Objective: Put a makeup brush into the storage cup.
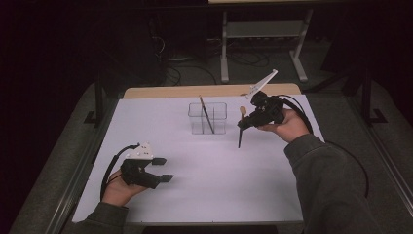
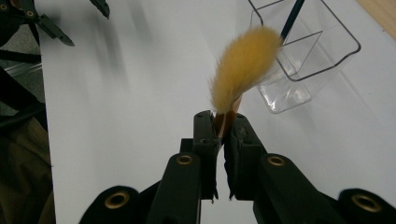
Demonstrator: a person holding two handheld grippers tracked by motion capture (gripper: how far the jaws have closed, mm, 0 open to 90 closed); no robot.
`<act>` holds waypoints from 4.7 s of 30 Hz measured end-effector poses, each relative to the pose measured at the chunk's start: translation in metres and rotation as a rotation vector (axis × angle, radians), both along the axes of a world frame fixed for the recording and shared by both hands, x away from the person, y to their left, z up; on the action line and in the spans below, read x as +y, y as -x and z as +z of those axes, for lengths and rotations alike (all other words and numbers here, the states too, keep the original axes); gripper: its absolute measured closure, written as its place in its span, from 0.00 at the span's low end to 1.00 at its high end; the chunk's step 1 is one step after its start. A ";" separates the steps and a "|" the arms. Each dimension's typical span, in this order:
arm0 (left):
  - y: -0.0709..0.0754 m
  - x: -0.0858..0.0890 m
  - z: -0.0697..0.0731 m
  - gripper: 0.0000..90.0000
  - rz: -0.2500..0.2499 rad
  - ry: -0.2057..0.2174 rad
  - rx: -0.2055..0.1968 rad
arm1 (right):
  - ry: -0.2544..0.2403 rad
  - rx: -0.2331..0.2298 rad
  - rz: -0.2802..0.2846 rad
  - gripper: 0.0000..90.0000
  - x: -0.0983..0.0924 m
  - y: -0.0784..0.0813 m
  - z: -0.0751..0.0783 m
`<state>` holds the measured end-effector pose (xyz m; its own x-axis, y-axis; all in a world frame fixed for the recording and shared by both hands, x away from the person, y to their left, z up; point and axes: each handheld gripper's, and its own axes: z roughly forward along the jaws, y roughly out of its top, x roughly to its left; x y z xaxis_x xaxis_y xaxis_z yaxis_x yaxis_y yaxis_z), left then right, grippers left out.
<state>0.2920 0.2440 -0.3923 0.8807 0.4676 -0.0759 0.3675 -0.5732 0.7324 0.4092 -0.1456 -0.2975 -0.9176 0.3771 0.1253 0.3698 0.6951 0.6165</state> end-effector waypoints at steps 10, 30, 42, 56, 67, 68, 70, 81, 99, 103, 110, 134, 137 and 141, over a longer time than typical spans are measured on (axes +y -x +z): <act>0.000 0.003 0.002 0.36 0.008 0.010 -0.005 | 0.007 -0.011 -0.005 0.92 0.003 -0.009 0.011; 0.000 0.005 0.004 0.36 0.011 0.026 -0.009 | 0.014 -0.007 -0.024 0.92 0.013 -0.028 0.024; 0.000 0.007 0.004 0.36 0.016 0.028 -0.009 | 0.019 0.000 -0.044 0.92 0.019 -0.039 0.032; 0.000 0.009 0.006 0.35 0.016 0.033 -0.013 | 0.028 -0.006 -0.052 0.92 0.029 -0.055 0.040; -0.001 0.011 0.006 0.35 0.016 0.042 -0.020 | 0.038 -0.013 -0.057 0.92 0.040 -0.067 0.043; -0.001 0.011 0.006 0.35 0.016 0.042 -0.020 | 0.037 -0.010 -0.061 0.92 0.041 -0.069 0.043; 0.000 0.012 0.006 0.35 0.022 0.041 -0.012 | 0.036 -0.011 -0.063 0.92 0.042 -0.071 0.043; 0.000 0.013 0.006 0.34 0.023 0.046 -0.016 | 0.035 -0.018 -0.085 0.92 0.048 -0.084 0.045; -0.001 0.015 0.007 0.34 0.025 0.057 -0.017 | 0.044 -0.009 -0.099 0.92 0.062 -0.099 0.041; -0.001 0.016 0.007 0.34 0.025 0.057 -0.019 | 0.046 -0.009 -0.101 0.92 0.064 -0.102 0.038; -0.001 0.016 0.008 0.34 0.021 0.047 -0.021 | 0.060 -0.001 -0.103 0.92 0.068 -0.106 0.032; 0.000 0.017 0.008 0.34 0.027 0.056 -0.019 | 0.063 -0.003 -0.119 0.92 0.073 -0.110 0.021; 0.001 0.017 0.008 0.34 0.029 0.058 -0.016 | 0.061 0.001 -0.121 0.92 0.073 -0.111 0.018; 0.001 0.018 0.009 0.35 0.032 0.057 -0.024 | 0.066 0.000 -0.121 0.92 0.075 -0.111 0.015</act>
<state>0.2913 0.2622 -0.3833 0.8670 0.4914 -0.0825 0.3673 -0.5184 0.7722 0.5202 -0.0709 -0.2827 -0.8649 0.4926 0.0963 0.4533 0.6843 0.5712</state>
